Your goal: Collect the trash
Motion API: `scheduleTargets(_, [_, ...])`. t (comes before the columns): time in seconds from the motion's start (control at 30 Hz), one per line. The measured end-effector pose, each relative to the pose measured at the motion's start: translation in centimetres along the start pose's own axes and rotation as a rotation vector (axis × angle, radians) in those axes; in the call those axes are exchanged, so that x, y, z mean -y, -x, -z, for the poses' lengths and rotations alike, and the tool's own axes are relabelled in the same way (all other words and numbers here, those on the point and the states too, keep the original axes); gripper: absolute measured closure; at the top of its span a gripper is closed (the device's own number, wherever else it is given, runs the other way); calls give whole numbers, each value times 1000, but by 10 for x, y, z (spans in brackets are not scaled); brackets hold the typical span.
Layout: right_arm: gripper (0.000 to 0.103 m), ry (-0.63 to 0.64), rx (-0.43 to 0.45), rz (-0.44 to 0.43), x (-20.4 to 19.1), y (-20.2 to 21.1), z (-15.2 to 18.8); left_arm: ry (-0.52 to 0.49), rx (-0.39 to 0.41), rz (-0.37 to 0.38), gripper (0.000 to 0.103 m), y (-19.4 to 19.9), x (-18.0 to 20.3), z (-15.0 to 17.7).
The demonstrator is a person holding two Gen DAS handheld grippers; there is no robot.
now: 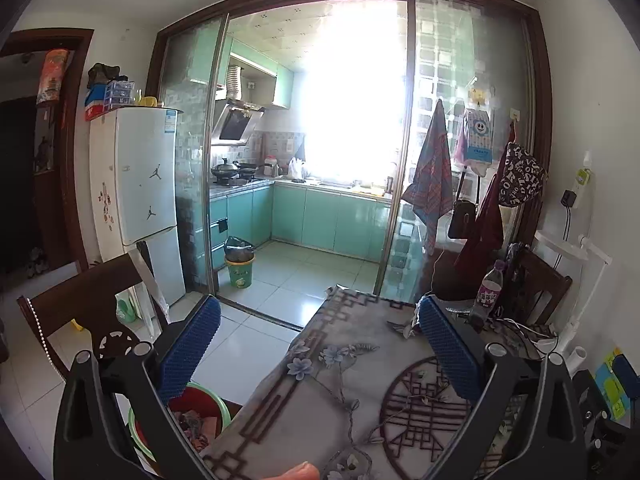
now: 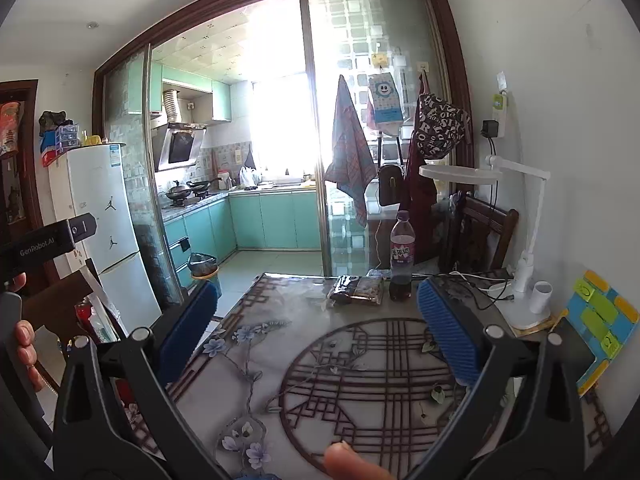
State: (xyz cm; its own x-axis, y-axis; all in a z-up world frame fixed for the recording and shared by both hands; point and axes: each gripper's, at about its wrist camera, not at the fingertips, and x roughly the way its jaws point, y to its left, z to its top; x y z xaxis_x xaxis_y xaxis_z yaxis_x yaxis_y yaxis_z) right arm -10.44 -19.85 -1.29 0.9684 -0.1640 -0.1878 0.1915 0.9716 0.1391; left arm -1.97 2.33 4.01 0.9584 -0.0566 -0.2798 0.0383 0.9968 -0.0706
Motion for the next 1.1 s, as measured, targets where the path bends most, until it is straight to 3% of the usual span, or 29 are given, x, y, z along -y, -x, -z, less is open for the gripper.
scheduleTargets(1.1, [4, 27, -47, -48, -9, -18, 4, -30, -18, -38, 8, -3, 8, -8])
